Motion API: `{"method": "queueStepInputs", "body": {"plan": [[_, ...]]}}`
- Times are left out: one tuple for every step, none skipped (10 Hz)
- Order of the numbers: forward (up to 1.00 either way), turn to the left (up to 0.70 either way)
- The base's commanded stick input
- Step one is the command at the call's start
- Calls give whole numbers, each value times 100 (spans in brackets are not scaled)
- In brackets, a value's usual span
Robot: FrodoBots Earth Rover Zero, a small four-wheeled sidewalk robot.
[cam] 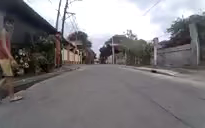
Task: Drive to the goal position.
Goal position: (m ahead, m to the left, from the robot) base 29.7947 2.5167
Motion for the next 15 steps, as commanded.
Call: {"method": "queueStepInputs", "body": {"plan": [[100,5],[100,5],[100,5],[100,-1],[100,-32],[100,-35],[100,-35],[100,5],[100,5],[100,5],[100,5],[100,5],[100,5],[100,5],[100,5]]}}
